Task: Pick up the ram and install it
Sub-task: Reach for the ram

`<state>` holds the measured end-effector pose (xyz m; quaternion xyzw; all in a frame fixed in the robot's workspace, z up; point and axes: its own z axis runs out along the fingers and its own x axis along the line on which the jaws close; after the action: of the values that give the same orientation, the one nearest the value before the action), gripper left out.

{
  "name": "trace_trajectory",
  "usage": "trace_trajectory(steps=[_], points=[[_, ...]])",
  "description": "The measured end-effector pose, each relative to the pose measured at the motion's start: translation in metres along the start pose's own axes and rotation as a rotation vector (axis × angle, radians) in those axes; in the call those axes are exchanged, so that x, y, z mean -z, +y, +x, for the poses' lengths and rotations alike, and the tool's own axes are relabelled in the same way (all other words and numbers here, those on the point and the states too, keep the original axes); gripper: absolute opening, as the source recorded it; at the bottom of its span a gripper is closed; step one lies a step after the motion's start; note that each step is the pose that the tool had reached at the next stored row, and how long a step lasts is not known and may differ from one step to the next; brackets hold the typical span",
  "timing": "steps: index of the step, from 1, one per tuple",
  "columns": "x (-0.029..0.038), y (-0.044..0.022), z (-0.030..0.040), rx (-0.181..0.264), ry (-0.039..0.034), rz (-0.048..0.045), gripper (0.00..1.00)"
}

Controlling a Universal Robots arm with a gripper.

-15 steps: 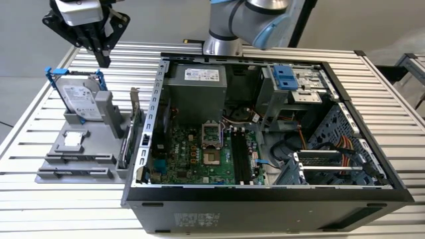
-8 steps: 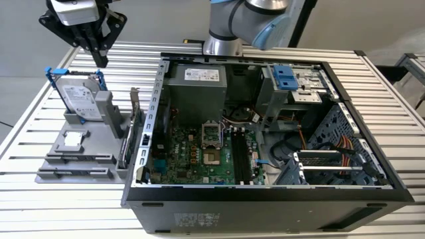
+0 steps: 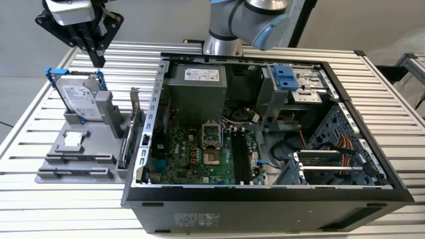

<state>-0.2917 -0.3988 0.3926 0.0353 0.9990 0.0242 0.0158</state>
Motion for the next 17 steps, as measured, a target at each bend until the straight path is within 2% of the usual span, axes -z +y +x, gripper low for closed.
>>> trace_trajectory(steps=[17], points=[[0.0004,-0.0007,0.0105,0.0,0.0001,0.0,0.0]])
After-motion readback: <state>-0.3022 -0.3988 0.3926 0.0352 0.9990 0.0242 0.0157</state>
